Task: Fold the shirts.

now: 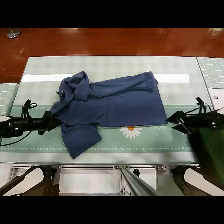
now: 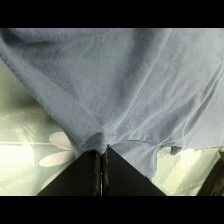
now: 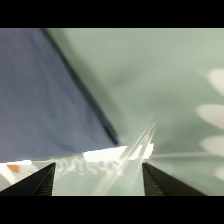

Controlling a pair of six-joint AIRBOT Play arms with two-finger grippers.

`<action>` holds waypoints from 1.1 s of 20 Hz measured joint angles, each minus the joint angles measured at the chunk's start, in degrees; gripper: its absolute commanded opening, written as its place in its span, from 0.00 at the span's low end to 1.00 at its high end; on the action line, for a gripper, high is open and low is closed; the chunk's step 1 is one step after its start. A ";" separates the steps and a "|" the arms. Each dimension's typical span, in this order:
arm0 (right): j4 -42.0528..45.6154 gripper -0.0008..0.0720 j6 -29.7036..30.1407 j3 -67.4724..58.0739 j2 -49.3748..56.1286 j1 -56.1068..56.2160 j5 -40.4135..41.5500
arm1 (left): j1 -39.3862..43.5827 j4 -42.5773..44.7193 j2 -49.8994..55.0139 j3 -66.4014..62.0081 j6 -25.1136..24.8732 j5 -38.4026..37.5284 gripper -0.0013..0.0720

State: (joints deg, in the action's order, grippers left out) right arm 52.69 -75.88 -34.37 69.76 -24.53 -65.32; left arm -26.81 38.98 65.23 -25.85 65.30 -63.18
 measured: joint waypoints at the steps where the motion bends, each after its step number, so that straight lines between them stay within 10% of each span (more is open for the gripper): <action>1: -1.64 0.88 0.24 -0.94 1.73 1.38 0.42 | 0.02 0.00 0.00 0.00 -0.02 -0.02 0.05; 5: -4.85 0.76 0.15 -5.77 7.04 6.97 3.19 | 0.17 -0.09 0.00 0.00 -0.92 -0.22 0.05; 6: -4.90 0.24 -0.07 -7.06 8.24 8.55 4.50 | 0.39 -0.22 0.00 0.00 -1.49 -0.48 0.05; 7: -4.55 0.04 -0.42 -8.13 9.42 9.94 5.68 | 0.66 -0.35 0.00 -0.02 -1.86 -0.87 0.05; 14: -2.32 0.04 -2.75 -26.27 9.66 15.02 0.42 | 1.36 -9.38 -4.20 -9.22 -3.04 -1.25 0.05; 22: 8.13 0.04 -10.80 -78.18 4.90 15.06 -11.82 | 1.16 -16.17 -11.26 -51.49 -0.74 -1.25 0.05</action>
State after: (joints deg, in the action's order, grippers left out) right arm 60.82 -86.67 -112.55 74.65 -9.47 -77.14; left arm -25.65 22.81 53.98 -77.34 64.55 -64.42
